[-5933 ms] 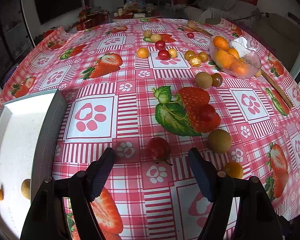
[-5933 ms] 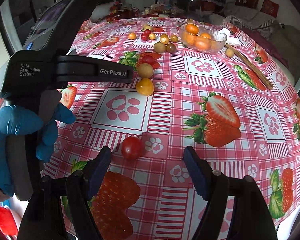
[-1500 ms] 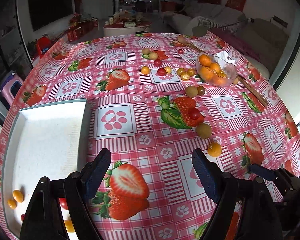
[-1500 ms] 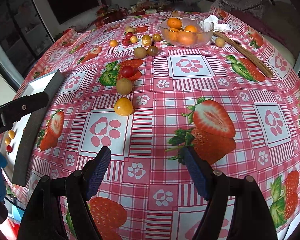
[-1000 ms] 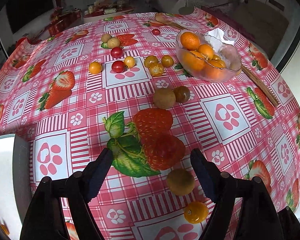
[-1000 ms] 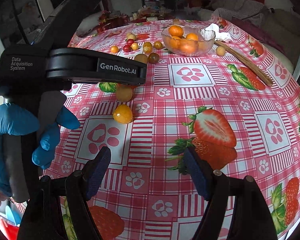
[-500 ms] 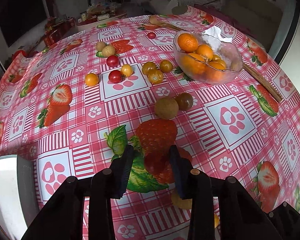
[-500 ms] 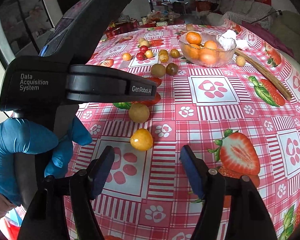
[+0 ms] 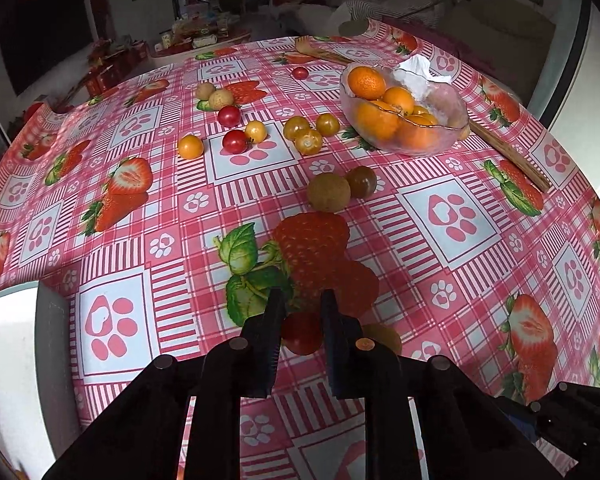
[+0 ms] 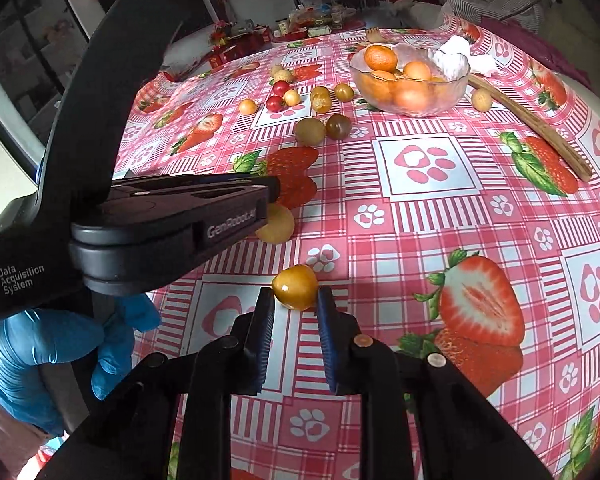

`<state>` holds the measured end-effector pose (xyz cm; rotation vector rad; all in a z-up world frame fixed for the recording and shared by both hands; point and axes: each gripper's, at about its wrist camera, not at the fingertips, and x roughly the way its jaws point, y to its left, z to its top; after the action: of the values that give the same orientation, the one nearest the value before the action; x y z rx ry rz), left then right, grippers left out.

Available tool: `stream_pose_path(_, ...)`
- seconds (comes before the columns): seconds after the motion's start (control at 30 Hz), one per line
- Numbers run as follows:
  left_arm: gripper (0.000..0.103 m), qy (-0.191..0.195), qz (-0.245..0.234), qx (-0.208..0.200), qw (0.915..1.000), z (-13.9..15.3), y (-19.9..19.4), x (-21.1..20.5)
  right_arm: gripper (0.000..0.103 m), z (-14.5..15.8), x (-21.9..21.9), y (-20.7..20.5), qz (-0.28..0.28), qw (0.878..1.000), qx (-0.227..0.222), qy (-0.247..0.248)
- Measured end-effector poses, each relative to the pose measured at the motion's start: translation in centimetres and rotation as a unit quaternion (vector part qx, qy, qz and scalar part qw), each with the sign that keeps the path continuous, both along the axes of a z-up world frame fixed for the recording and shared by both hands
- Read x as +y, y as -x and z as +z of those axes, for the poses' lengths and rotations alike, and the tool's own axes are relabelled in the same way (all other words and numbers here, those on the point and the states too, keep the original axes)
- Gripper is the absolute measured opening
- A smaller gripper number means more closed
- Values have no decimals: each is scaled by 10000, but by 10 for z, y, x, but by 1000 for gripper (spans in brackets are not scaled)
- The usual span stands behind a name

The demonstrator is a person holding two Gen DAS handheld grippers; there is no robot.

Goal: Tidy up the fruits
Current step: 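Grasp a yellow tomato with the right tool while the left tool grasps a red tomato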

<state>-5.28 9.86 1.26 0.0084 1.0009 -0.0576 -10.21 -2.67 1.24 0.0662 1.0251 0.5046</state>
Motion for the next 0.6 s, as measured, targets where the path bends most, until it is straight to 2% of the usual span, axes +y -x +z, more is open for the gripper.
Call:
stream_pose_path(0.3,20,84,59,-127,9999,-2,52,4,24,0,-37,21,-214,9992,243,-245)
stream_pose_path(0.6,20,177,129,-149,9996,-2,84,3,24,3,-54,42,-311,9988,264,-279)
